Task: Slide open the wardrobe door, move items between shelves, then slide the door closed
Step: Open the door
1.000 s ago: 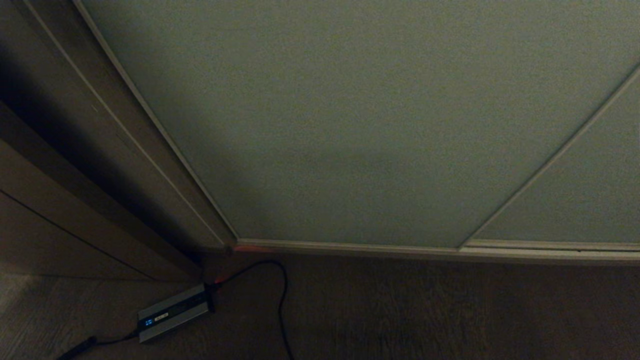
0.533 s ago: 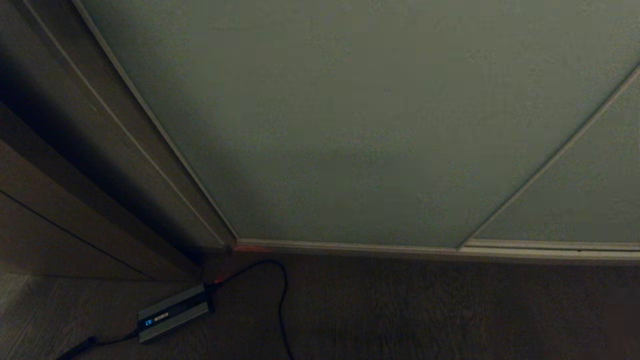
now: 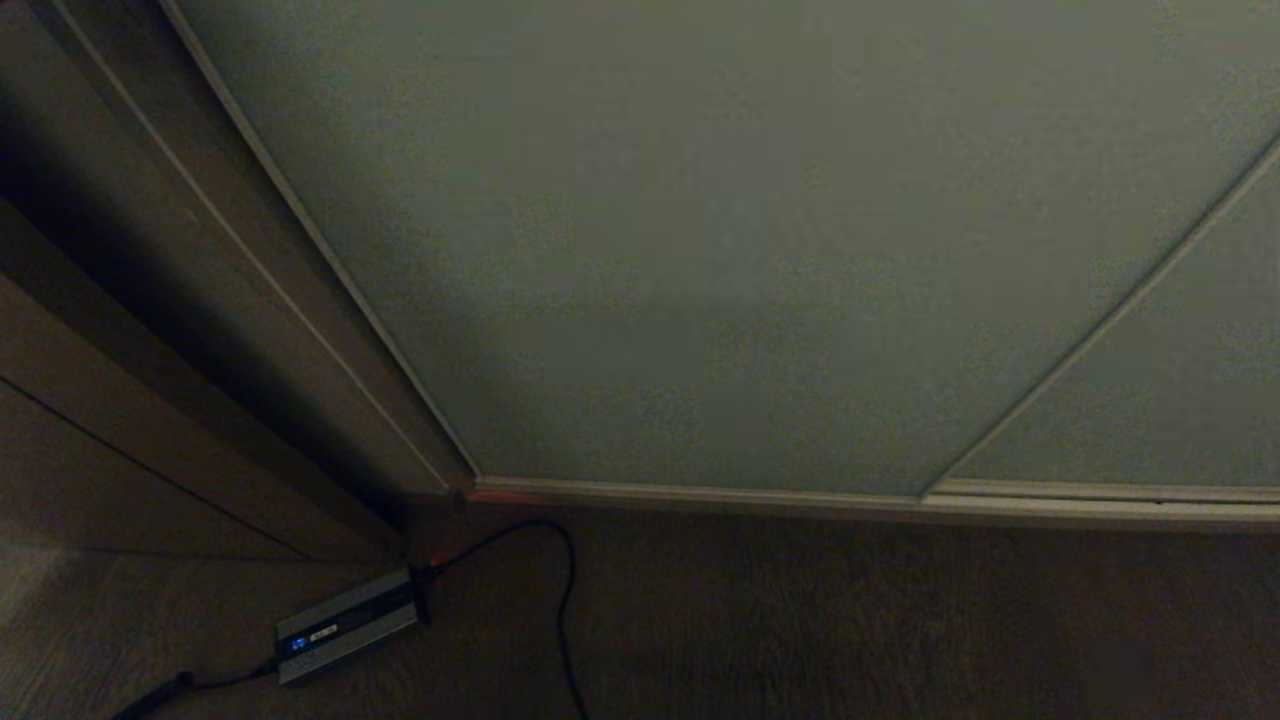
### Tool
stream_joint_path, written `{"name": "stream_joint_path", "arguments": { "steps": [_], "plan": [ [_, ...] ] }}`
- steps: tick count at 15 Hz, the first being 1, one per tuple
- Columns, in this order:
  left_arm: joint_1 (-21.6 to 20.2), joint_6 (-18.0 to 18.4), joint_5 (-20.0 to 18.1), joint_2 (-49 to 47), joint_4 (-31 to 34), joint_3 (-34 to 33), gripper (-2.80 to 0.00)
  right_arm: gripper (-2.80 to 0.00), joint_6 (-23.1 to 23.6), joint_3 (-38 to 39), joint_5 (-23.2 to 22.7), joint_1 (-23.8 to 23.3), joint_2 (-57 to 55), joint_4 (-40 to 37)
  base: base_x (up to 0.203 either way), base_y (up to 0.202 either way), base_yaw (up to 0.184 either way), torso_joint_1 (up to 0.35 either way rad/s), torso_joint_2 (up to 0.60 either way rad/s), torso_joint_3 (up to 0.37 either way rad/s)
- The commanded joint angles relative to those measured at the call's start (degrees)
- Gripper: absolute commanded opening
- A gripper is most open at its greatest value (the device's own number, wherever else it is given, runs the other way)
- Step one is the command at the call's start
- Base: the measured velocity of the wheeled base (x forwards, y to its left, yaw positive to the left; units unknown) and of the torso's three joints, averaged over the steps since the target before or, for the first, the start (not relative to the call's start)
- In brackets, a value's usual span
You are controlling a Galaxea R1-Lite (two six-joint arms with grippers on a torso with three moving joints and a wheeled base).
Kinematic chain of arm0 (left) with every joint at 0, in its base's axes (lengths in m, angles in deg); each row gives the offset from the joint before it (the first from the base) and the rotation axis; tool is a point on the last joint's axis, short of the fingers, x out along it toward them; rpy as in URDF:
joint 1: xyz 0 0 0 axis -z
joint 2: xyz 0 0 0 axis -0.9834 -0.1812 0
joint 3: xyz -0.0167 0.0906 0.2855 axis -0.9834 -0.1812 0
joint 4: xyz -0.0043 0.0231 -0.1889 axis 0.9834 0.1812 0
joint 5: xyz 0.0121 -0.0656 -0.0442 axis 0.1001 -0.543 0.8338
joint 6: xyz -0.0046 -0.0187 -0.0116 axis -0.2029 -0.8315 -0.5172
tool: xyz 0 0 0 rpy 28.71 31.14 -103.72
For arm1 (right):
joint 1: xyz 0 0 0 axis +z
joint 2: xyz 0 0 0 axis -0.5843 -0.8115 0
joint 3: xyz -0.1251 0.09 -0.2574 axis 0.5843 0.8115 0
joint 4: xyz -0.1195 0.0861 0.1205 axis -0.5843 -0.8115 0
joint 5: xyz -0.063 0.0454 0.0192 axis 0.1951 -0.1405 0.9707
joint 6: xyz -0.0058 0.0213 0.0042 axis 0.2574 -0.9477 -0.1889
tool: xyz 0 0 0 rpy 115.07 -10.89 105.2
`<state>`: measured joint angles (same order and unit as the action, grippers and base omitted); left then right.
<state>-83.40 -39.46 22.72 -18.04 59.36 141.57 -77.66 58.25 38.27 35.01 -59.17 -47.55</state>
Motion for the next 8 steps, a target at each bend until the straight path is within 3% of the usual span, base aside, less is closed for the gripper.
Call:
{"name": "stream_joint_path", "arguments": {
  "steps": [1,4,8],
  "plan": [
    [1.74,0.02,-0.19,-0.28,1.41,0.76,-2.8,-2.8,-0.04,0.18,0.04,-0.05,-0.01,0.04,0.0,0.0,0.0,0.0,0.0,0.0],
    [4.96,0.16,-0.19,0.51,2.95,1.25,-2.8,-2.8,-0.02,0.18,0.04,0.04,-0.01,0.04,0.0,0.0,0.0,0.0,0.0,0.0],
    [5.32,0.37,-0.11,6.3,3.51,-1.67,-2.8,-2.8,-0.02,0.18,0.04,0.04,-0.01,0.04,0.0,0.0,0.0,0.0,0.0,0.0]
  ]
}}
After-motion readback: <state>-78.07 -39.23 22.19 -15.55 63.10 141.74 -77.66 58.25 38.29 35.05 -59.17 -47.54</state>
